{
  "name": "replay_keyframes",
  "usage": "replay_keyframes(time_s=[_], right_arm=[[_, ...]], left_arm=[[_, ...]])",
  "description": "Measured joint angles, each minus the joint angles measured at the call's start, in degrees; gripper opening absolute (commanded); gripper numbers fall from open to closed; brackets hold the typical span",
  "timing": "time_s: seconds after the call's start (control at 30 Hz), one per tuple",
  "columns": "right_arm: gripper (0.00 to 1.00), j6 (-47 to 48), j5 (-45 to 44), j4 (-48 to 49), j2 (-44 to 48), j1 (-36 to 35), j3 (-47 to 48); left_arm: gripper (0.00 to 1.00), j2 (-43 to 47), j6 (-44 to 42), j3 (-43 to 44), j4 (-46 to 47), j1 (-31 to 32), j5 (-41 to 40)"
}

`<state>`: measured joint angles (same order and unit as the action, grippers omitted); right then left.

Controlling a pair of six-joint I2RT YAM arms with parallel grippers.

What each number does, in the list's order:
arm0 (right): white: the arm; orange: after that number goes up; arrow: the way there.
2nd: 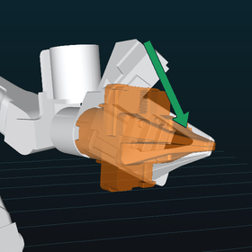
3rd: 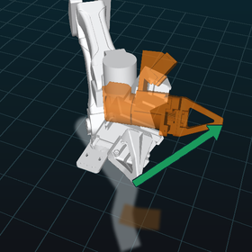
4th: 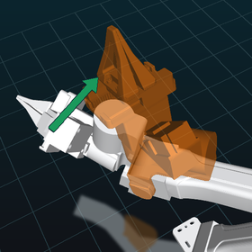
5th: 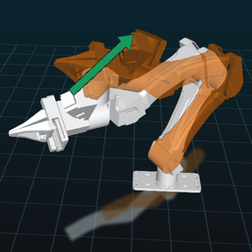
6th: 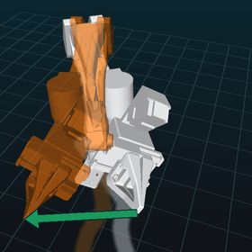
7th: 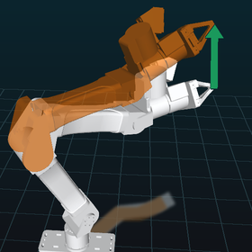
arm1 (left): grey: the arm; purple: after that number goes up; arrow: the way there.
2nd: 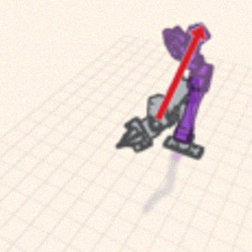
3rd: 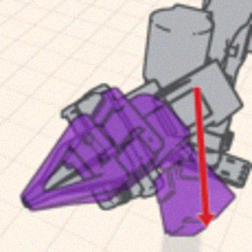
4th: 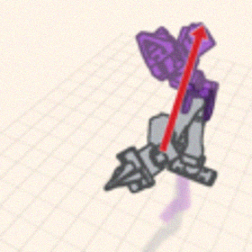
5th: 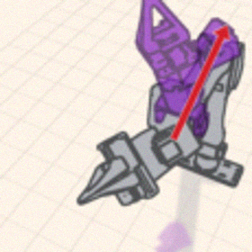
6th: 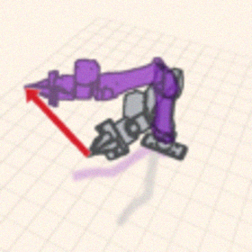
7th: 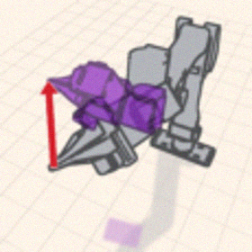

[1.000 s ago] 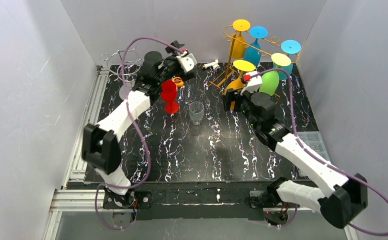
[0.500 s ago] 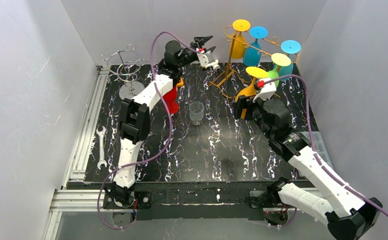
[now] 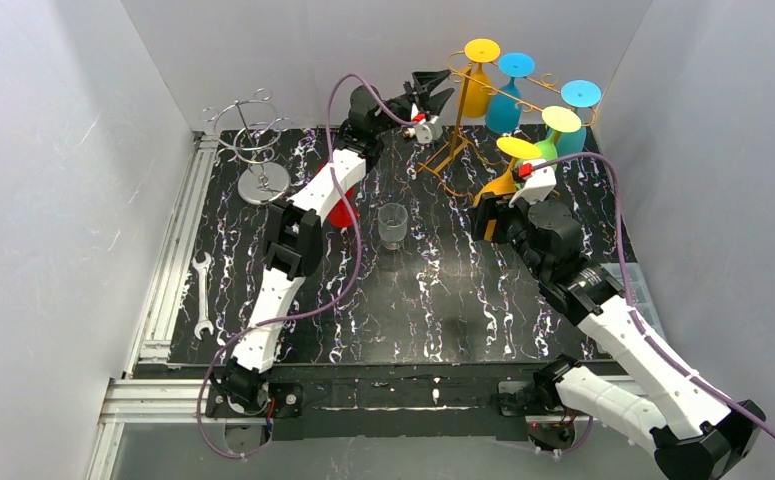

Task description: Place the wine glass upside down on the wine glass rack

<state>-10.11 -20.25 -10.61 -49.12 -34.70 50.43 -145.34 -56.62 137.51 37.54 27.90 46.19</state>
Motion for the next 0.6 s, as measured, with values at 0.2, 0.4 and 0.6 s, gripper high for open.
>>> replay_keyframes(time_s=[0.2, 0.4, 0.6], right_arm=[[0.59, -0.24, 0.0, -0.28, 0.33, 0.24, -0.66], [0.59, -0.33, 0.55, -0.5, 0.94, 0.61, -1.7], [0.59, -1.29, 1.11, -1.14, 0.92, 0.94, -2.6]], left_arm=[[0.44, 7.52, 0.0, -17.09, 9.44, 0.61, -3.15], [0.45, 18.36, 0.37, -34.14, 12.09, -1.36, -2.25], [0.47, 12.74, 3.28, -26.71, 11.1, -1.14, -4.2]])
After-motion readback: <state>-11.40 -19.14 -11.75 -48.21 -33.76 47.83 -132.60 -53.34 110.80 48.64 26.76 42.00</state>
